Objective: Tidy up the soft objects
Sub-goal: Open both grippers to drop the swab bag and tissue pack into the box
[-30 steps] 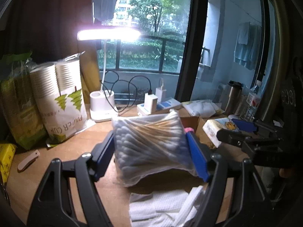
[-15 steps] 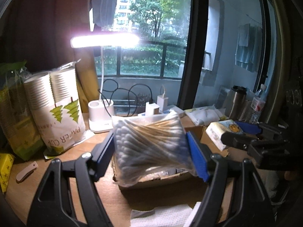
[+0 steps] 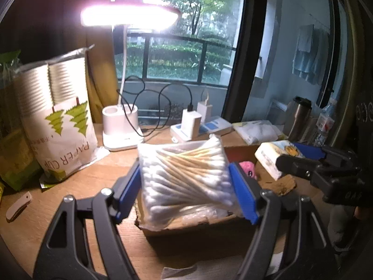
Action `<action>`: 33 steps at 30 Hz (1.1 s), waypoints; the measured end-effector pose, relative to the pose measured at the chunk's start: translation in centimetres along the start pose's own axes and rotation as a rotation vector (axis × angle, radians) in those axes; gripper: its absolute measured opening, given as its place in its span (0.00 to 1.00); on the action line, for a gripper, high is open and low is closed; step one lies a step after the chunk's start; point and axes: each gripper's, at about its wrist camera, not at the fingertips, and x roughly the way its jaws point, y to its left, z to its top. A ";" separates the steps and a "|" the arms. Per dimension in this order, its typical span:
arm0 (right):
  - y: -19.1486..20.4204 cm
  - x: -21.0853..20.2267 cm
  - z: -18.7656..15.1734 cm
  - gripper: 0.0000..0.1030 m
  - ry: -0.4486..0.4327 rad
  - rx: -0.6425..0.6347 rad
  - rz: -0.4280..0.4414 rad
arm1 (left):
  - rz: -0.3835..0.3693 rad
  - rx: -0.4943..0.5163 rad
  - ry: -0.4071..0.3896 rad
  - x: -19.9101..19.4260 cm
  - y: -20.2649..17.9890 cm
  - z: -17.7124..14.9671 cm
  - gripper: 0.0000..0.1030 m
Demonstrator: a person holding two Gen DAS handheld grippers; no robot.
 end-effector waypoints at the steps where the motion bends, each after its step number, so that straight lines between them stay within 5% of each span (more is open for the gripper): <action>1: 0.1 0.2 0.1 0.72 0.000 -0.002 0.001 | 0.002 -0.001 0.004 0.2 0.1 0.0 0.73; 33: 4.6 3.7 1.9 0.67 0.026 -0.058 -0.032 | 0.045 -0.097 -0.052 -3.1 6.7 -0.7 0.80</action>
